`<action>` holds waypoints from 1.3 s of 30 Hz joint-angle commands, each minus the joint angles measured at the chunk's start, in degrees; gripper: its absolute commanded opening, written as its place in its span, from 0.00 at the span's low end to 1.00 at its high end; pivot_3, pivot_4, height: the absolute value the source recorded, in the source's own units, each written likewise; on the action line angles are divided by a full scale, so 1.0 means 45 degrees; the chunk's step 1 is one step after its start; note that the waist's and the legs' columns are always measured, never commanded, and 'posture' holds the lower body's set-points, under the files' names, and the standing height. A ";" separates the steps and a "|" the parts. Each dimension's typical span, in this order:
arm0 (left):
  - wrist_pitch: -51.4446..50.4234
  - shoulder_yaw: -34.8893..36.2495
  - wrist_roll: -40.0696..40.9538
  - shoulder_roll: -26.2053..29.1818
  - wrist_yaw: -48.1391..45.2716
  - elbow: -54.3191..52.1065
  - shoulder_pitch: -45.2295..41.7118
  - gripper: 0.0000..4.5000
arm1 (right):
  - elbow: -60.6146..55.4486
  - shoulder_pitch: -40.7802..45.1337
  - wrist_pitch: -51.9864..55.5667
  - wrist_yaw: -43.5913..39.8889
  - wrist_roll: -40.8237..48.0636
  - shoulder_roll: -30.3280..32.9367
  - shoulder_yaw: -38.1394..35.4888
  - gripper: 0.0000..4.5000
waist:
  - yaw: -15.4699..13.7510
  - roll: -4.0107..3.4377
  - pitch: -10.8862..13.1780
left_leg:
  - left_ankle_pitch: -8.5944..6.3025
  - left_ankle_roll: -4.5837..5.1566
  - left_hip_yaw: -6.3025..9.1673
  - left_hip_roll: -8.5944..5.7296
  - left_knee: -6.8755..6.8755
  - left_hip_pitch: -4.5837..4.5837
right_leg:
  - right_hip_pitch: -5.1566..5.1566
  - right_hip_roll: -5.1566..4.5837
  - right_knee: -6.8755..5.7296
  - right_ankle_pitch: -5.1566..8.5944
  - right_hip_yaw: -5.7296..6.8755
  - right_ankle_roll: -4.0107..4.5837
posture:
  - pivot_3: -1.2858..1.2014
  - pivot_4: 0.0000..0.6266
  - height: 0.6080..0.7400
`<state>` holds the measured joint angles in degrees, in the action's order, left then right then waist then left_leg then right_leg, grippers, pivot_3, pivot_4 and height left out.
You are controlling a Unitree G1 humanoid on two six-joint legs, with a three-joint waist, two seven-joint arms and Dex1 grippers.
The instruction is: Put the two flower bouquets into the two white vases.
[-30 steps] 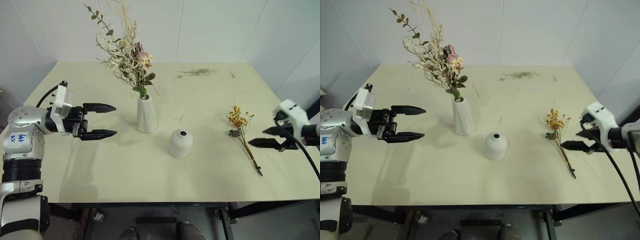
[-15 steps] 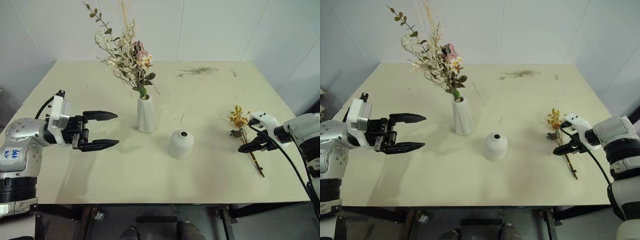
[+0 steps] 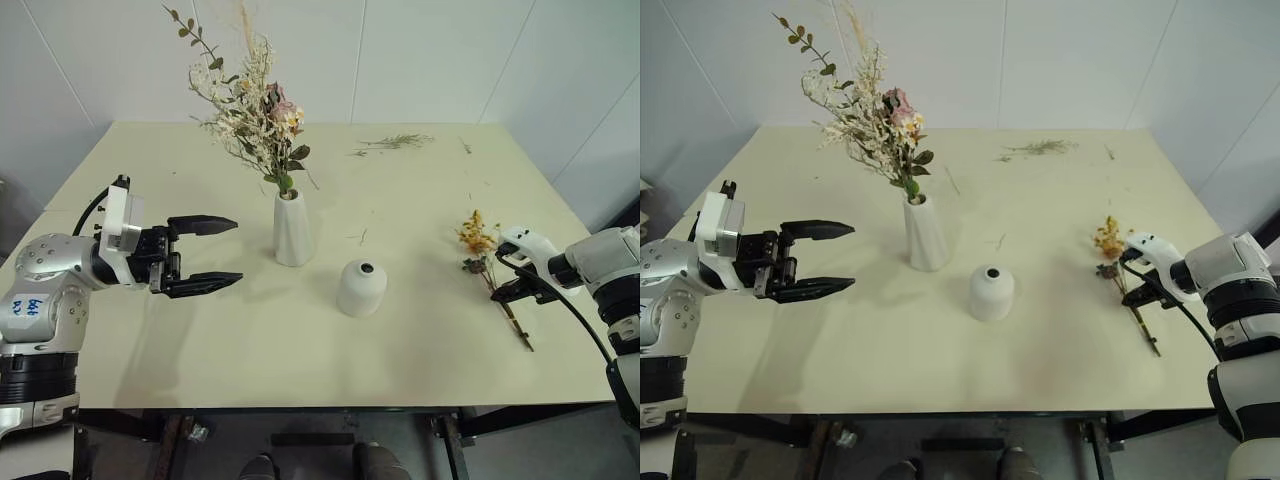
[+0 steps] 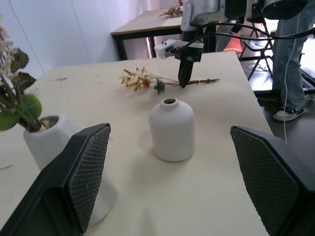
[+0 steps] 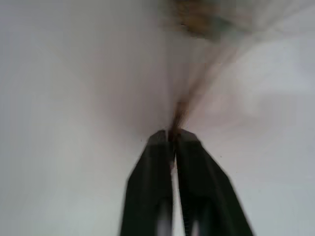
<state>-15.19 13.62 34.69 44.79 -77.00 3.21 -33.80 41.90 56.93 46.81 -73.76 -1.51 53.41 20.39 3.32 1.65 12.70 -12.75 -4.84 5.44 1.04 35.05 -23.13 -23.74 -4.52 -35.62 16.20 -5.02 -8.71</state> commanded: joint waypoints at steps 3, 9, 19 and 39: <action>-0.0121 -0.0033 0.0405 -0.0332 -0.0011 0.0515 -0.0964 0.93 | -0.3453 -0.1148 -0.0129 0.0551 0.2613 -0.0384 -0.3741 0.01 | 0.0061 -0.0007 0.0004 | 0.0000 0.0000 -0.0002 -0.0001 0.0002 0.0000 | 0.0000 0.0000 -0.0005 -0.0003 -0.0004 -0.0007 | 0.52 0.24 1.00; -0.0275 -0.0252 0.0286 -0.0458 -0.0189 0.1132 -0.1459 0.93 | -0.8758 -0.2787 -0.1015 0.2410 0.6489 -0.3054 -0.8303 0.01 | 0.0039 -0.0001 0.0001 | 0.0000 0.0000 0.0016 0.0003 -0.0005 0.0005 | 0.0006 0.0010 -0.0011 0.0001 0.0001 -0.0013 | 0.52 0.24 1.00; 0.0644 -0.0433 -0.0205 -0.1195 0.0101 0.2517 -0.1863 0.93 | -1.2822 -0.4042 -0.2578 0.5783 0.9003 -0.7336 -0.8646 0.01 | -0.0091 0.0007 -0.0005 | 0.0006 -0.0006 0.0041 -0.0002 0.0008 0.0006 | 0.0019 0.0013 -0.0039 0.0001 -0.0001 -0.0014 | 0.52 0.24 1.00; 0.0835 -0.0378 -0.0282 -0.1550 0.0863 0.2220 -0.1654 0.93 | -1.1608 -0.5997 -0.4878 0.5746 0.8923 -0.7648 -0.7014 0.01 | -0.0033 0.0008 -0.0006 | 0.0008 -0.0001 0.0043 -0.0001 -0.0004 0.0013 | 0.0014 0.0014 -0.0047 0.0001 -0.0002 -0.0009 | 0.52 0.24 1.00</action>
<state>-11.92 10.81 33.32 37.07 -73.35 14.94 -41.20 -9.17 30.77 24.67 -48.11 38.20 18.83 -11.81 3.17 1.69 12.68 -12.72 -4.85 5.63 1.04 35.04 -23.07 -23.67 -4.46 -35.83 16.20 -5.03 -8.75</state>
